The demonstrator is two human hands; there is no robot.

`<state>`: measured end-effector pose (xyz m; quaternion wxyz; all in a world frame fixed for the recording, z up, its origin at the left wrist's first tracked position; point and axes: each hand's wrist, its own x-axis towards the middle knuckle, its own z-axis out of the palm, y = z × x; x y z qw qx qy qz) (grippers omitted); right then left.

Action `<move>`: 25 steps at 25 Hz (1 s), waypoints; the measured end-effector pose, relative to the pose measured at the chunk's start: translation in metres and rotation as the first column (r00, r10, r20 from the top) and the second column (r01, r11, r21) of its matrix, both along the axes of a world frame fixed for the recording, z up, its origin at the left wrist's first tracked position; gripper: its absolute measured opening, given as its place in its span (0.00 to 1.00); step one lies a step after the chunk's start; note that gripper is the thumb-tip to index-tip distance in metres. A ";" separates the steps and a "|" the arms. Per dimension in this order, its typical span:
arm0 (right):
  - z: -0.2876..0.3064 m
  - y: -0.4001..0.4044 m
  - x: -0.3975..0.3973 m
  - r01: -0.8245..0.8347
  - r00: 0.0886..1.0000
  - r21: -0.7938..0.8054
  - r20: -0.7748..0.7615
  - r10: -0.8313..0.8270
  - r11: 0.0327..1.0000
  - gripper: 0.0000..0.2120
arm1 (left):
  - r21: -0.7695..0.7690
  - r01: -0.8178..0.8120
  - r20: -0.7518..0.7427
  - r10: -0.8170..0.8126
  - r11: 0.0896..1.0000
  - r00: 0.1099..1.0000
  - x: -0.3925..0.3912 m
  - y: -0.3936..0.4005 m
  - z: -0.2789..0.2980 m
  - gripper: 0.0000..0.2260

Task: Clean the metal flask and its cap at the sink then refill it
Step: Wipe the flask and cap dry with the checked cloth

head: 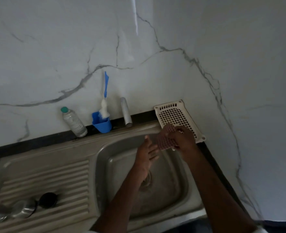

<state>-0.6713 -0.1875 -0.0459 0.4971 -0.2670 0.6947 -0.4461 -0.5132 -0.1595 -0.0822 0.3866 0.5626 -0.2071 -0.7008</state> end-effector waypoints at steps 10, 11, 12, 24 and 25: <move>-0.019 0.069 0.146 -0.606 0.794 -0.092 -0.021 0.607 0.790 0.21 | -0.061 -0.286 -0.332 0.250 0.956 0.909 0.152 0.104 -0.007 0.43; -0.021 0.071 0.159 -0.605 0.796 -0.069 -0.025 0.604 0.794 0.23 | -0.082 -0.318 -0.334 0.275 0.945 0.902 0.163 0.110 -0.010 0.45; -0.023 0.074 0.173 -0.583 0.812 -0.032 0.033 0.583 0.812 0.27 | -0.102 -0.350 -0.344 0.297 0.931 0.891 0.176 0.116 -0.010 0.46; -0.009 0.099 0.297 -0.579 0.772 -0.005 0.318 0.550 0.816 0.11 | -0.108 -0.347 -0.494 0.252 0.932 0.832 0.322 0.135 0.016 0.24; -0.009 0.100 0.306 -0.603 0.759 0.003 0.310 0.573 0.798 0.11 | -0.091 -0.331 -0.488 0.247 0.939 0.837 0.332 0.137 0.016 0.20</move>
